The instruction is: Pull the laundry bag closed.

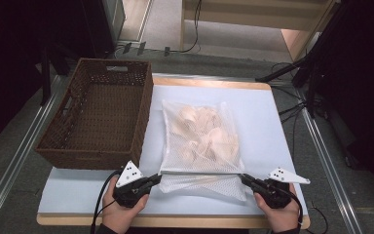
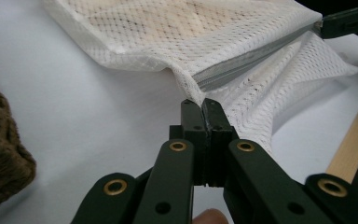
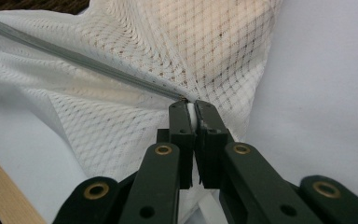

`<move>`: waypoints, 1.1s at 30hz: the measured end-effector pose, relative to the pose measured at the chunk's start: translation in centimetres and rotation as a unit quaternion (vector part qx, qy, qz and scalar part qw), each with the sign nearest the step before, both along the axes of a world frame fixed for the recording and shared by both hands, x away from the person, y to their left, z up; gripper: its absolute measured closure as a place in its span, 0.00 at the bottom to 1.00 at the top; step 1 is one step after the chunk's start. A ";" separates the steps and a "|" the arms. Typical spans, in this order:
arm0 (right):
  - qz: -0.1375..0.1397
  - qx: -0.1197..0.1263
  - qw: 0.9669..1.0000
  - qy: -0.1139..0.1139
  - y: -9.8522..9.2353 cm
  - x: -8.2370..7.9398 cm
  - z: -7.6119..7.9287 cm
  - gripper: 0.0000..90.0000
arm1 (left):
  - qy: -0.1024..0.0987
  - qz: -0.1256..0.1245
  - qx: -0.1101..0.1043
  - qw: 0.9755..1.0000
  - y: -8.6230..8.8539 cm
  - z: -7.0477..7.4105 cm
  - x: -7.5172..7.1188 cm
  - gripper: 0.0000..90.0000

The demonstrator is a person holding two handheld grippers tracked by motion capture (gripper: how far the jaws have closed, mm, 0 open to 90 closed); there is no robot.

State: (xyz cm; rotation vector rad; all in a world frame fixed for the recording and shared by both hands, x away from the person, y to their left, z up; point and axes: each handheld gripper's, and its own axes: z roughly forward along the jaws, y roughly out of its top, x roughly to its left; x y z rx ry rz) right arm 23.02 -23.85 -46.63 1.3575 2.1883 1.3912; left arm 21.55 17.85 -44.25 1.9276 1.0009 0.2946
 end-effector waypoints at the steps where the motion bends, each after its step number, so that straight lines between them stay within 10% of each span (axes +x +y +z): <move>1: -0.001 -0.002 1.000 0.000 -0.1 0.0 0.0 0.97 | 0.000 -0.001 -0.001 1.000 0.0 0.0 0.0 1.00; 9: -0.026 -0.025 0.999 0.002 -0.7 0.0 0.0 0.97 | 0.001 0.021 -0.004 1.000 0.8 0.0 0.2 1.00; 11: -0.019 0.033 0.999 0.021 -1.9 0.2 -0.1 0.97 | 0.025 0.009 -0.023 0.999 1.3 -0.1 0.5 1.00; 14: -0.032 -0.007 0.999 0.006 -1.5 -0.2 0.1 0.97 | 0.015 0.009 0.007 1.000 0.4 -0.3 0.1 1.00; 23: -0.024 0.016 1.000 0.001 -2.0 0.2 -0.6 0.95 | 0.004 -0.021 -0.009 1.000 0.9 -0.9 0.1 0.94; 33: -0.062 0.016 0.997 -0.034 -2.8 0.4 -0.2 0.45 | -0.018 0.001 -0.052 0.998 2.7 0.0 0.0 0.46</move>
